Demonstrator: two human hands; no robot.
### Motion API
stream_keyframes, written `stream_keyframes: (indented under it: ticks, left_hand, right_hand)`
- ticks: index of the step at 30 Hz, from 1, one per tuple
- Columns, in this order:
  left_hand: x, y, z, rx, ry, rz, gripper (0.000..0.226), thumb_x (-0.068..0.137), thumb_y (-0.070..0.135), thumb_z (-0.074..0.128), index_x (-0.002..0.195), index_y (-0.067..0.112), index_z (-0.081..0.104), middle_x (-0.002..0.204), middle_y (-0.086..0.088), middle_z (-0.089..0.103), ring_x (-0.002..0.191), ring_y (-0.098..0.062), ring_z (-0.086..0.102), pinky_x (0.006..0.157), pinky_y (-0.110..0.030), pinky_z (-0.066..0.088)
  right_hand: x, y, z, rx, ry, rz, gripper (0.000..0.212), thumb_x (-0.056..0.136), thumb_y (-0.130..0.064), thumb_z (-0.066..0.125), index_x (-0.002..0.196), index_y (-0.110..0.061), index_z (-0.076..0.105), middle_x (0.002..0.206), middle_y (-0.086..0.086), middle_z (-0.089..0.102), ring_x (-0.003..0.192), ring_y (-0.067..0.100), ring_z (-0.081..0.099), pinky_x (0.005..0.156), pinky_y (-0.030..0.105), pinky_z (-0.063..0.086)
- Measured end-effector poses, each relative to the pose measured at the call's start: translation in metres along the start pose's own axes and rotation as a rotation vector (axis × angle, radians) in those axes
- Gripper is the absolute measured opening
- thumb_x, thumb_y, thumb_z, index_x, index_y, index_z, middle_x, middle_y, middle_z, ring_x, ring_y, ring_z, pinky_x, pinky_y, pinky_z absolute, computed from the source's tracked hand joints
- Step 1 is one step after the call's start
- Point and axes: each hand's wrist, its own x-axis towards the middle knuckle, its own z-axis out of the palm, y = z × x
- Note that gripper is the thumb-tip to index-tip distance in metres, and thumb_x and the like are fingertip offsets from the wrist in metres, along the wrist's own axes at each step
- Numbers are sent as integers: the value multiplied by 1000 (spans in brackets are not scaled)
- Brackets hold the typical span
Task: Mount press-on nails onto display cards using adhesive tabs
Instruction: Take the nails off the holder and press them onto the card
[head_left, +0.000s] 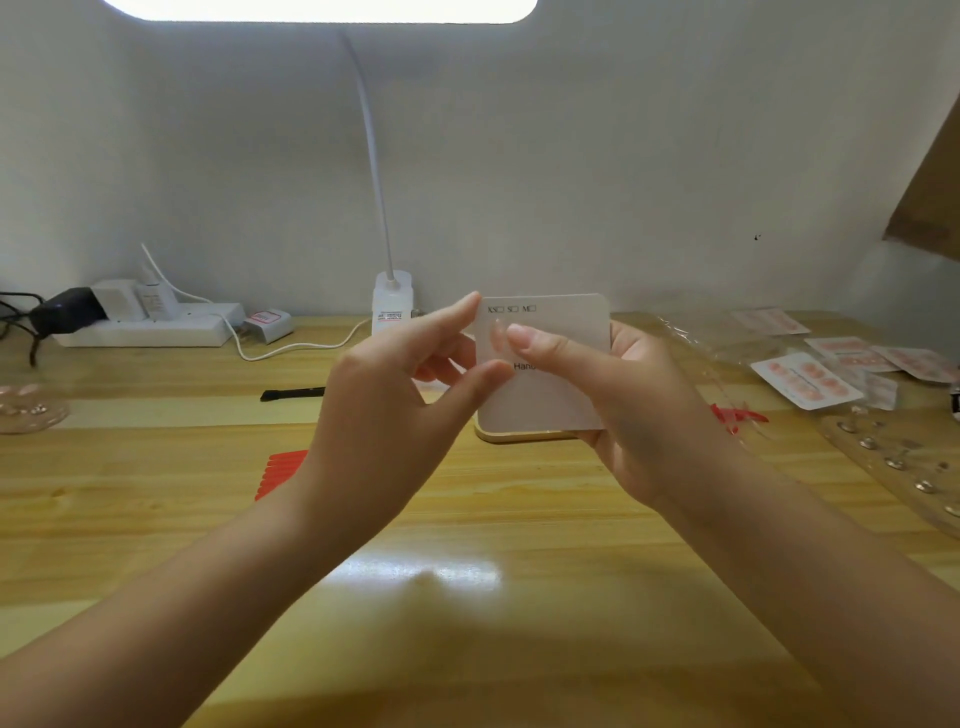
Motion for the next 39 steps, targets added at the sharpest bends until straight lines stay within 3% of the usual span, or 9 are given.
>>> stream_keyframes:
  ticks: [4, 10, 14, 18, 24, 29, 33, 39]
  left_hand:
    - [-1, 2, 1, 7, 3, 12, 48, 79, 28, 70, 124, 21, 55, 83, 15, 64, 74, -7, 61, 73, -30, 53]
    - [0, 3, -3, 100, 30, 42, 49, 81, 36, 72, 125, 17, 61, 86, 11, 65, 71, -6, 61, 69, -24, 53]
    - [2, -1, -5, 234, 44, 228, 26, 87, 26, 70, 108, 11, 72, 98, -4, 66, 77, -14, 60, 67, -32, 53]
    - [3, -3, -5, 198, 68, 213, 22, 92, 24, 62, 106, 11, 73, 98, -6, 67, 80, -19, 63, 65, -34, 53]
    - [3, -3, -7, 169, 55, 104, 21, 95, 26, 58, 110, 18, 71, 90, 10, 64, 73, -1, 54, 67, -8, 37]
    - [2, -4, -6, 135, 50, 113, 24, 92, 29, 58, 113, 23, 67, 89, 7, 63, 72, -3, 55, 64, -12, 39]
    - [1, -5, -5, 128, 63, 140, 23, 90, 29, 61, 114, 28, 63, 90, 6, 64, 70, -6, 53, 59, -16, 41]
    - [3, -5, -5, 68, 20, 184, 25, 90, 23, 63, 114, 21, 64, 89, -3, 63, 74, -11, 56, 64, -12, 44]
  right_hand:
    - [1, 5, 2, 18, 26, 1, 37, 65, -26, 77, 98, -11, 73, 90, 6, 75, 80, 20, 71, 68, 41, 57]
    - [-2, 5, 6, 3, 40, 2, 28, 74, -22, 76, 100, -12, 73, 95, 9, 74, 86, 25, 71, 82, 57, 53]
    - [-5, 1, 8, -52, 69, -23, 26, 73, -23, 78, 97, -15, 73, 91, 6, 74, 83, 21, 71, 78, 54, 56]
    - [-6, 1, 10, -97, 83, -62, 29, 77, -23, 80, 102, -11, 72, 98, 14, 73, 92, 32, 70, 74, 65, 54]
    - [-6, 2, 9, -142, 96, -102, 13, 79, -16, 77, 90, -16, 71, 87, 5, 75, 83, 22, 72, 75, 58, 57]
    - [-6, 2, 9, -157, 80, -133, 11, 80, -10, 77, 85, -19, 70, 83, 2, 75, 79, 19, 73, 74, 51, 60]
    - [-7, 1, 10, -165, 86, -125, 17, 80, -10, 77, 95, -13, 71, 90, 8, 75, 84, 23, 72, 77, 54, 58]
    - [-8, -2, 10, -150, 94, -126, 31, 69, -26, 74, 94, -9, 73, 89, 12, 73, 87, 33, 71, 73, 58, 57]
